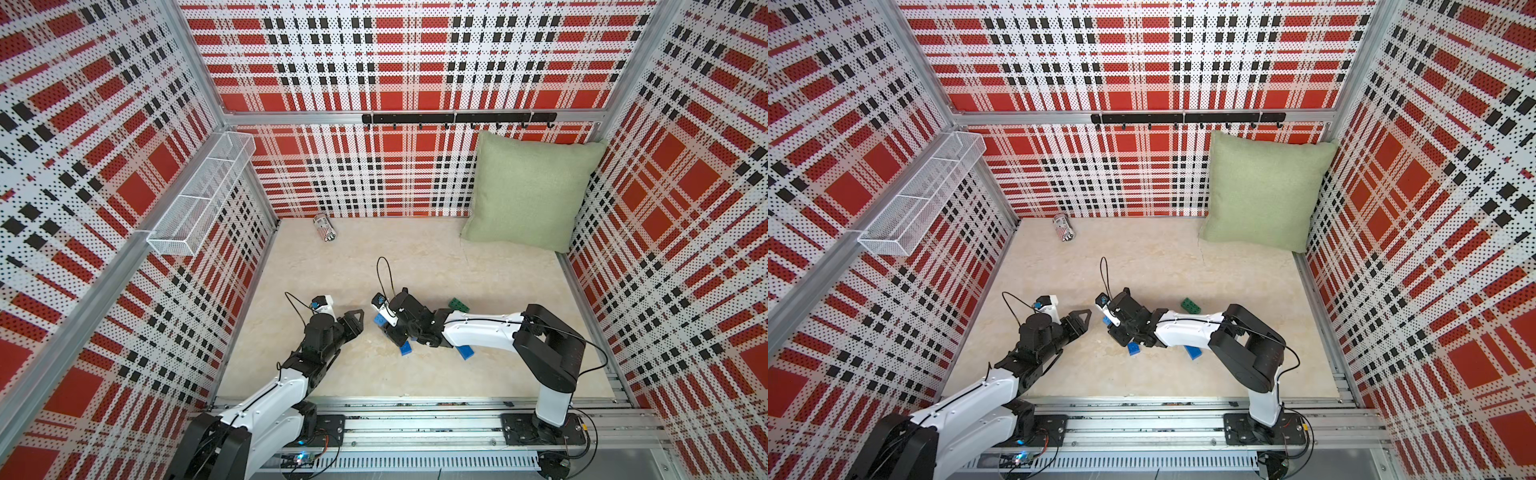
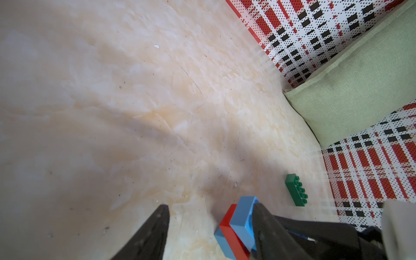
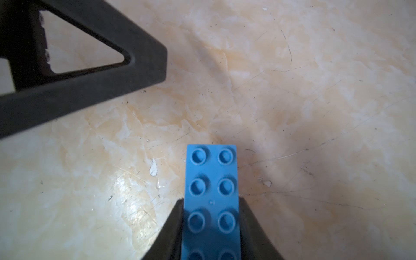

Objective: Assemble a heart with lego
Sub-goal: Assemble the lego brick with the lego brick.

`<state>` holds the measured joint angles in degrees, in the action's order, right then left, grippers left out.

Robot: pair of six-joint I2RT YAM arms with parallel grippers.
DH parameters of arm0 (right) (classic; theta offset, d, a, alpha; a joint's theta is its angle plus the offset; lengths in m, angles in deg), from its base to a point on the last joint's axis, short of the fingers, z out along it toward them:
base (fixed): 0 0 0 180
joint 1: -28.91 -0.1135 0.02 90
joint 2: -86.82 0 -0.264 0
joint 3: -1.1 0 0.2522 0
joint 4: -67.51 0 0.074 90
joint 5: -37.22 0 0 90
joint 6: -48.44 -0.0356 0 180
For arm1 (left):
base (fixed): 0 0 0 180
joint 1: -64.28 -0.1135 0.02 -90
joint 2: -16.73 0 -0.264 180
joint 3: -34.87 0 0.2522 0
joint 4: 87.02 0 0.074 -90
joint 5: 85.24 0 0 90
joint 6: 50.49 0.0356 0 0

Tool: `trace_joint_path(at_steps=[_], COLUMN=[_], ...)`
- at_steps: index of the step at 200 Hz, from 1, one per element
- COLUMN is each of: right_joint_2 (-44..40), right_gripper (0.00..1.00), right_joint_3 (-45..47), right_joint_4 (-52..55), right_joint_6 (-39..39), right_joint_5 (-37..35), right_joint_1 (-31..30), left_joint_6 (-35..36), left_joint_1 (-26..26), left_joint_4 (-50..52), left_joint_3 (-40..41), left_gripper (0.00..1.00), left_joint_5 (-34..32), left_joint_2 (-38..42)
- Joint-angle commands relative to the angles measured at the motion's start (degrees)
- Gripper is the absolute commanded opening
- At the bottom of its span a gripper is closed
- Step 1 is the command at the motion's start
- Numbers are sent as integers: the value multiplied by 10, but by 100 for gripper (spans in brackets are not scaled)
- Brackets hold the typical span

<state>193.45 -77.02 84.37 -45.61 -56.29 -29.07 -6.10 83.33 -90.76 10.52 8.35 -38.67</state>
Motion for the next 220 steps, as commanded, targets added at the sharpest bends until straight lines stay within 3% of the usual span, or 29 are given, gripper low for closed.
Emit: trace_joint_path(at_steps=[1, 157, 220], right_joint_2=[16, 3, -10], right_gripper=[33, 33, 34], right_joint_3=[-11, 35, 50], right_joint_4=[-1, 13, 7], right_joint_6=[-1, -64, -65], right_joint_5=[6, -37, -48], right_joint_1=[-3, -24, -29], left_joint_6=[7, 5, 2], left_joint_1=[1, 3, 39], left_joint_4=[4, 18, 59], left_joint_3=[-10, -6, -6], left_gripper=[64, 64, 64], left_joint_5=[-7, 5, -12], left_joint_2=[2, 18, 48])
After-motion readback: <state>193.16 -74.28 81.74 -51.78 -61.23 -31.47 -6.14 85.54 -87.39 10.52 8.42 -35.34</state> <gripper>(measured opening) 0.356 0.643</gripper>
